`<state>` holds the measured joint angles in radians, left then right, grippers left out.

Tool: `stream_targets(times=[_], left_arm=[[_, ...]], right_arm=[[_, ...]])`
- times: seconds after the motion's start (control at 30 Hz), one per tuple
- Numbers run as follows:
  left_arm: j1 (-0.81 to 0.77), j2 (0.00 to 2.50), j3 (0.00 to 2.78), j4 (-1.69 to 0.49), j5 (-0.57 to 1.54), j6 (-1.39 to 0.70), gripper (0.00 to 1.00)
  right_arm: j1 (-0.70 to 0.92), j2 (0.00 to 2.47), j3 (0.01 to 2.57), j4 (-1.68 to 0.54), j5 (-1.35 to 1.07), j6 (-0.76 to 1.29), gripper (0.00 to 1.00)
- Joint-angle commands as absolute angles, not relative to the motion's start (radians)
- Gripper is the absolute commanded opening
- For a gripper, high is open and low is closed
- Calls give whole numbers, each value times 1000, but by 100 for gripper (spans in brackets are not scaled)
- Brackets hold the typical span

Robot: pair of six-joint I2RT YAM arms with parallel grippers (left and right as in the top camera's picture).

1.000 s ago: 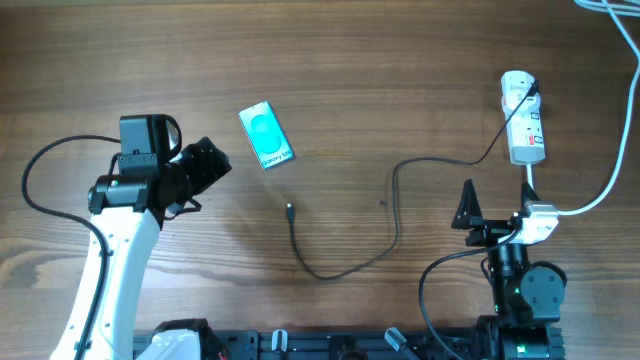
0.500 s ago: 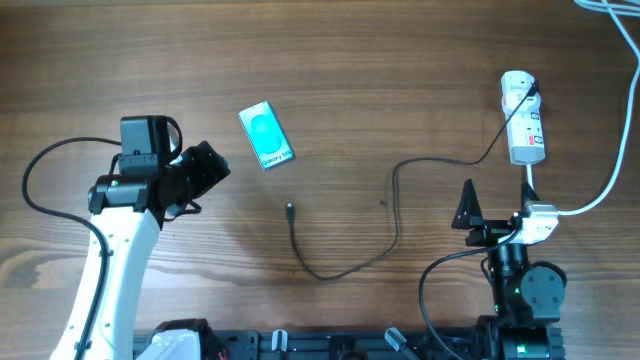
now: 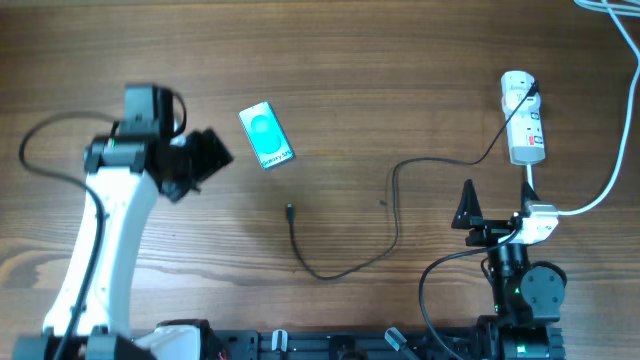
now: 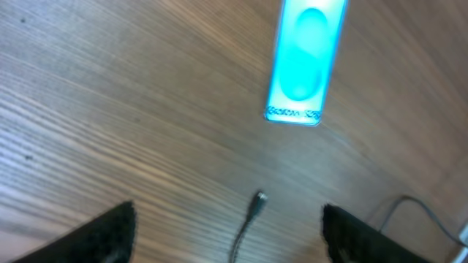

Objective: Plug charger to phone and switch on socket
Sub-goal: 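Lower the left gripper over the phone and close on it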

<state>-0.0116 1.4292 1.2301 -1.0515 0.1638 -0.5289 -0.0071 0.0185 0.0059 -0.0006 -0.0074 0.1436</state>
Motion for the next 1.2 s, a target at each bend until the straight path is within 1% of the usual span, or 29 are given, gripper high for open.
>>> stream_targets(times=[0.0, 0.07, 0.17, 0.27, 0.4, 0.53, 0.63, 1.07, 1.17], left_arm=[[-80, 1551, 1425, -1114, 132, -513, 95], [-126, 1611, 1455, -1084, 127, -517, 99], [-181, 1708, 1455, -1031, 23, -579, 100], [-208, 1790, 1455, -970, 17, -620, 100], [-244, 1881, 1455, -866, 12, -619, 100], [-263, 1942, 1455, -799, -34, -638, 100], [-266, 1983, 1455, -783, -92, -638, 100], [-273, 2095, 1441, -731, -83, -637, 99], [-273, 2122, 1440, -729, -56, -636, 96]], right_arm=[[-3, 18, 5, 4, -20, 133, 100], [-3, 18, 5, 4, -20, 133, 100], [-3, 18, 5, 4, -20, 133, 100], [-3, 18, 5, 4, -20, 133, 100], [-3, 18, 5, 4, -20, 133, 99], [-3, 18, 5, 4, -20, 133, 100], [-3, 18, 5, 4, -20, 133, 100], [-3, 18, 5, 4, -20, 133, 100], [-3, 18, 5, 4, -20, 133, 100]])
